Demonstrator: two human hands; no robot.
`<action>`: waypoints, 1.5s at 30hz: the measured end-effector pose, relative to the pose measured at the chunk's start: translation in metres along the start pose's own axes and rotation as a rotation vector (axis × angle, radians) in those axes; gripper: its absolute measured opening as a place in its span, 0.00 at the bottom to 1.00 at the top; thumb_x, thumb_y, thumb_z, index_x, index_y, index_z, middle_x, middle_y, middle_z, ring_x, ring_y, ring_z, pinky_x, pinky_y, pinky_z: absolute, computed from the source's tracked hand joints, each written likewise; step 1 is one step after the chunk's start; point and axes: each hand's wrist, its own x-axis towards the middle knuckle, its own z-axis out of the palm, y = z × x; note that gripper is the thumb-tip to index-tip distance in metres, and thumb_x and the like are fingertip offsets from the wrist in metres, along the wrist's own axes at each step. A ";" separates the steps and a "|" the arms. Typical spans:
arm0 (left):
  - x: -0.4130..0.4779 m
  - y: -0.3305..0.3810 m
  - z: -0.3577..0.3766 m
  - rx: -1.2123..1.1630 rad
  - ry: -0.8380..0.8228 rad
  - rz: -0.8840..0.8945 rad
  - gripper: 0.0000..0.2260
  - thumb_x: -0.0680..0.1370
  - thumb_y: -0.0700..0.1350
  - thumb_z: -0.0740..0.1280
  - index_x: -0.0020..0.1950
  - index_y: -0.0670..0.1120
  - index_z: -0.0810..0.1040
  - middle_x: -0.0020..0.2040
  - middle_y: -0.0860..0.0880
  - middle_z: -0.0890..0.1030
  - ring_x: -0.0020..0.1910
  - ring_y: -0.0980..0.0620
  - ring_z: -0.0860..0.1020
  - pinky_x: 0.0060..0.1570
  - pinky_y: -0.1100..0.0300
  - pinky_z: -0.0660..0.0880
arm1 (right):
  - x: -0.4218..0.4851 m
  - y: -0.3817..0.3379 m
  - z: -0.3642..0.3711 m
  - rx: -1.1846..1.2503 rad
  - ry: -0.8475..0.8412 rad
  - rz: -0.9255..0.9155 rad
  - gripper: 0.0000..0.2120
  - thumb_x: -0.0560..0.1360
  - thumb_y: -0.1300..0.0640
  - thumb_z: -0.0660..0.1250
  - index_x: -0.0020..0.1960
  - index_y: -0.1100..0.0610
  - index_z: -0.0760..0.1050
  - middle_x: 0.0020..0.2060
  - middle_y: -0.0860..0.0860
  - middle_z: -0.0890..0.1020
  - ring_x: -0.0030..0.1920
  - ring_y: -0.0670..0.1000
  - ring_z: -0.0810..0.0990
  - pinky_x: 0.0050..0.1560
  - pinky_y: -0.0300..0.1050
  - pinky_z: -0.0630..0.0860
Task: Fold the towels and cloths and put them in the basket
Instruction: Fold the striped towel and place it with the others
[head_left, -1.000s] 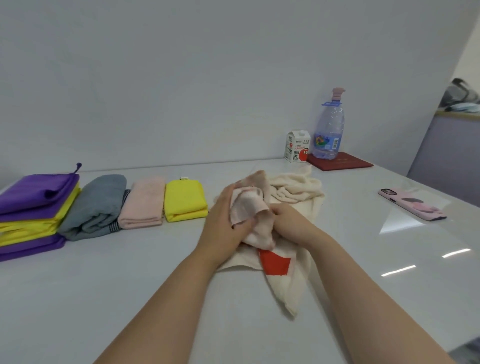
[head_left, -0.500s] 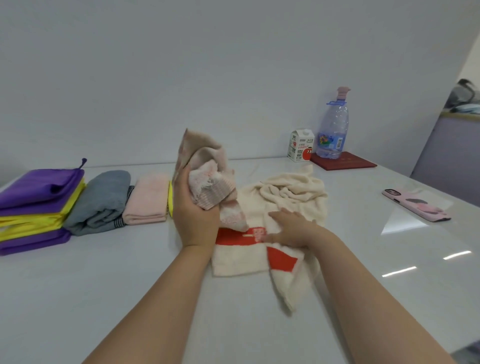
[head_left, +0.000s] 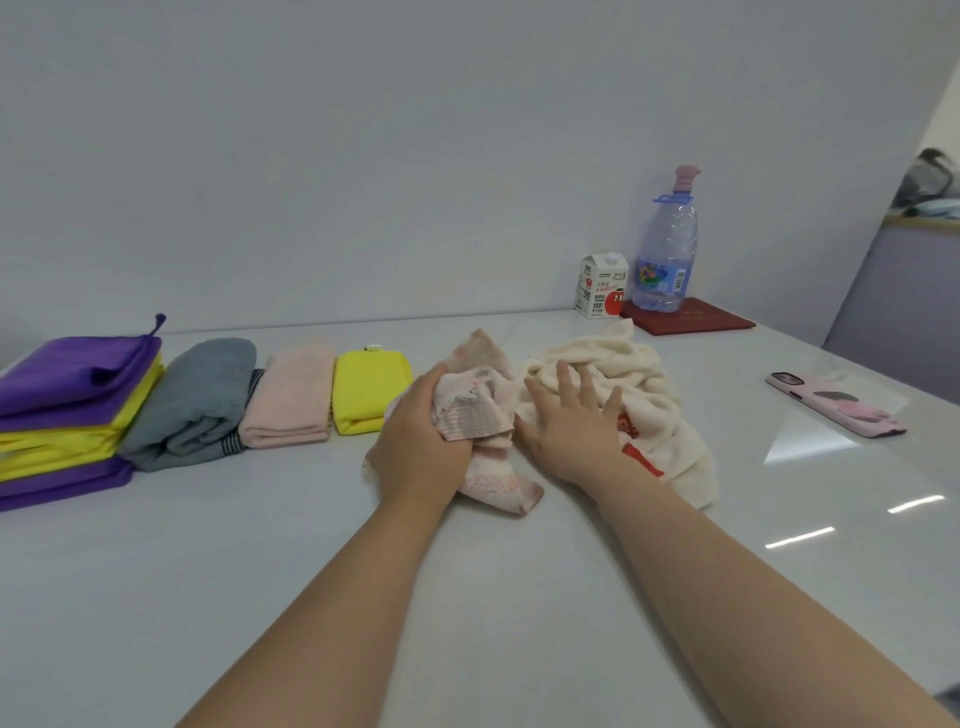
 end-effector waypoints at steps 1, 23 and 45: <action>0.001 0.000 0.002 0.037 -0.003 0.006 0.23 0.69 0.49 0.64 0.65 0.57 0.71 0.59 0.58 0.78 0.61 0.52 0.74 0.59 0.50 0.72 | 0.008 0.005 0.002 -0.028 0.001 -0.005 0.32 0.76 0.33 0.44 0.77 0.43 0.47 0.77 0.52 0.42 0.76 0.58 0.38 0.69 0.68 0.35; 0.014 -0.011 0.035 0.438 -0.239 -0.012 0.19 0.79 0.58 0.54 0.70 0.58 0.67 0.59 0.53 0.78 0.58 0.50 0.75 0.52 0.53 0.74 | 0.082 0.110 0.001 -0.400 0.012 0.250 0.24 0.81 0.50 0.48 0.76 0.54 0.55 0.77 0.55 0.53 0.76 0.58 0.50 0.71 0.67 0.44; 0.005 0.005 0.013 -0.024 -0.454 0.066 0.29 0.76 0.45 0.65 0.76 0.55 0.59 0.70 0.55 0.70 0.64 0.59 0.71 0.60 0.70 0.64 | 0.020 0.014 0.003 0.896 0.235 0.340 0.17 0.81 0.58 0.53 0.66 0.63 0.69 0.65 0.58 0.72 0.65 0.54 0.70 0.60 0.38 0.62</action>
